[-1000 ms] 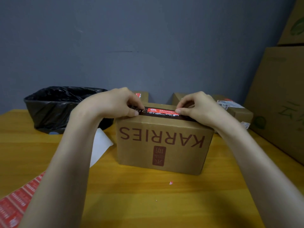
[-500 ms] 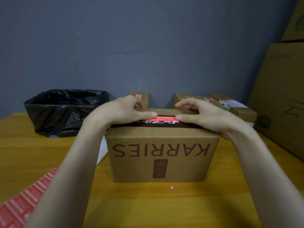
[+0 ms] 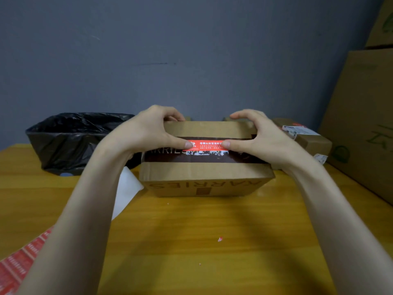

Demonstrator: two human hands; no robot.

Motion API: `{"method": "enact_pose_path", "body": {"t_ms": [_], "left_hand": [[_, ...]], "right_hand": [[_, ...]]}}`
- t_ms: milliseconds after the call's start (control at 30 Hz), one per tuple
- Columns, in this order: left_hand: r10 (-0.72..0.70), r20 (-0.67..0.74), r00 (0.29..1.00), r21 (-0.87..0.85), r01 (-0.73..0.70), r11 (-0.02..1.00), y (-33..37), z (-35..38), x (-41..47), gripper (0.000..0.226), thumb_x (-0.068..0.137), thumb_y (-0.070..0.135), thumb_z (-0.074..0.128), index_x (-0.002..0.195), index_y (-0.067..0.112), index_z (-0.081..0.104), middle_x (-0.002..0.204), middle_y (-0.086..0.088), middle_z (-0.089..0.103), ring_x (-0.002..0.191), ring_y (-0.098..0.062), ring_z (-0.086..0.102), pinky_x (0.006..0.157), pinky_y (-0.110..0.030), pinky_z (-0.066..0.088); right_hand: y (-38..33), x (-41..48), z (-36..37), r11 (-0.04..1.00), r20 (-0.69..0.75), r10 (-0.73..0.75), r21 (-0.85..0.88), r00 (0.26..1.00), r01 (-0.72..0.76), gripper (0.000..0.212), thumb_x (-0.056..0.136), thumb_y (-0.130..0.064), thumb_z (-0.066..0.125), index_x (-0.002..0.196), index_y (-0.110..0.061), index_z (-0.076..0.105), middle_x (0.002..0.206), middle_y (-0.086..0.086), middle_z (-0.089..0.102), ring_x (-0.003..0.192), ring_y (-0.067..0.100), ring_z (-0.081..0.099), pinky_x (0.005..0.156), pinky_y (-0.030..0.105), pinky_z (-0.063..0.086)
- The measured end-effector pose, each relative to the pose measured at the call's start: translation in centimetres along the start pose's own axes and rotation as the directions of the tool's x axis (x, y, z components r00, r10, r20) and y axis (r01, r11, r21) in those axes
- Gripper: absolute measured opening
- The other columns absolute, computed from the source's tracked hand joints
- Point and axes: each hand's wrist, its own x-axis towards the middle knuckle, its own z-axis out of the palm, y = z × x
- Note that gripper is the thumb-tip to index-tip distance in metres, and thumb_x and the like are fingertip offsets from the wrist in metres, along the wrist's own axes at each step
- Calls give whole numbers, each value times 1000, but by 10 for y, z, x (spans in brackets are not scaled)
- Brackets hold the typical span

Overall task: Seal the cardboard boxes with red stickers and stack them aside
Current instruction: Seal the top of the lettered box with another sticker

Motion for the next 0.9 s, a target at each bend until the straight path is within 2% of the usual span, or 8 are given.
{"method": "enact_pose_path", "body": {"t_ms": [67,200,333,467,600,667,767,900], "left_hand": [[-12,0,1000,11,12,1000,1,3,1,52,67,42,78,113,30,56,105,10,57,92,-12,60,81,-35,53],[-24,-75,997,117,33,993,11,16,3,55,70,51,73,115,26,54,105,7,53,93,-13,53,66,-26,44],[-39,-130,991,163,60,985,15,24,3,60,71,55,70,119,23,53,107,6,47,111,-19,47,77,-30,38],[-58,-116,992,131,73,989,14,20,3,53,74,49,70,118,24,53,104,6,48,94,-15,48,72,-28,39],[-49,-88,995,107,58,993,10,15,3,47,76,45,70,116,27,53,106,7,49,93,-15,50,66,-28,40],[-35,-63,997,74,39,997,5,12,3,43,78,43,69,116,28,54,106,6,53,94,-15,53,72,-29,43],[-11,27,1000,8,11,1000,0,7,2,50,77,41,70,122,28,53,107,6,58,96,-12,58,83,-32,50],[-34,114,993,61,27,998,-3,4,3,68,73,41,73,133,31,42,118,3,52,108,-16,53,91,-39,50]], "right_hand": [[2,2,5,999,-15,7,-52,1000,-7,61,72,-41,74,126,-28,47,125,-12,33,112,2,33,91,21,32],[2,3,13,996,-91,39,-74,995,-45,57,71,-46,73,121,-28,52,131,-6,41,122,11,38,100,31,37],[2,4,15,995,-80,62,-66,995,-68,52,74,-43,72,119,-27,53,123,-9,40,124,12,36,102,34,36],[5,5,12,998,-56,69,5,996,-69,48,77,-34,73,120,-26,53,116,-11,37,125,12,36,103,34,36],[10,6,9,996,-2,66,53,998,-66,39,79,-31,71,112,-33,50,119,-9,39,125,14,38,104,42,39],[12,7,8,995,24,65,68,998,-67,37,81,-31,69,111,-34,48,120,-9,39,125,16,39,103,44,40],[12,6,7,995,59,74,59,995,-77,47,80,-37,68,121,-31,46,125,-11,36,127,16,37,102,42,42],[9,6,4,996,107,82,-37,991,-78,71,72,-43,72,134,-28,40,142,-10,28,131,12,28,107,41,36]]}}
